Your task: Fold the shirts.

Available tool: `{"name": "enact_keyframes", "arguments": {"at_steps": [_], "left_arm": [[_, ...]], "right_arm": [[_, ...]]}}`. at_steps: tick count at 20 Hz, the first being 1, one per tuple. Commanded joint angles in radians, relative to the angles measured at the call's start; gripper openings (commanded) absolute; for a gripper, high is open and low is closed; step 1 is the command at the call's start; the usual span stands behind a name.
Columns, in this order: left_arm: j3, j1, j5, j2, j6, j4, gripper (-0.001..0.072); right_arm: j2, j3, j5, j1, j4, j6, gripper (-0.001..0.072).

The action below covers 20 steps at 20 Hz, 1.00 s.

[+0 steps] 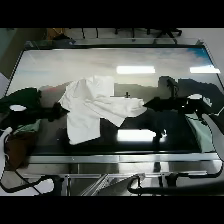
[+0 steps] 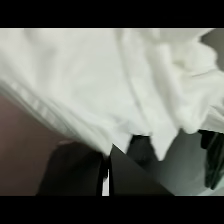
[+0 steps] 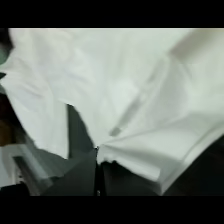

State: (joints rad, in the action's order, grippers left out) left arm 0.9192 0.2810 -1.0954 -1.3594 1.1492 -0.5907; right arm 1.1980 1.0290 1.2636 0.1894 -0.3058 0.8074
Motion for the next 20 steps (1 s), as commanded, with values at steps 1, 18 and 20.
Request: {"name": "enact_keyframes", "arguments": {"at_steps": [1,18,20], "left_arm": [[0.227,0.049,-0.182,0.187,-0.007,0.191,0.0011],[1.069,0.428,-0.030,0.456,0.092,0.277,0.0011],[0.995,0.295,-0.027,0.426,0.029,0.264,0.0011]], "right_arm": [[-0.089,0.127,0.143,0.068,0.387,0.001,0.0018],[-0.486,0.731,-0.138,0.519,0.532,-0.037,0.0018],[-0.464,0.724,-0.094,0.498,0.392,-0.021,0.0018]]}}
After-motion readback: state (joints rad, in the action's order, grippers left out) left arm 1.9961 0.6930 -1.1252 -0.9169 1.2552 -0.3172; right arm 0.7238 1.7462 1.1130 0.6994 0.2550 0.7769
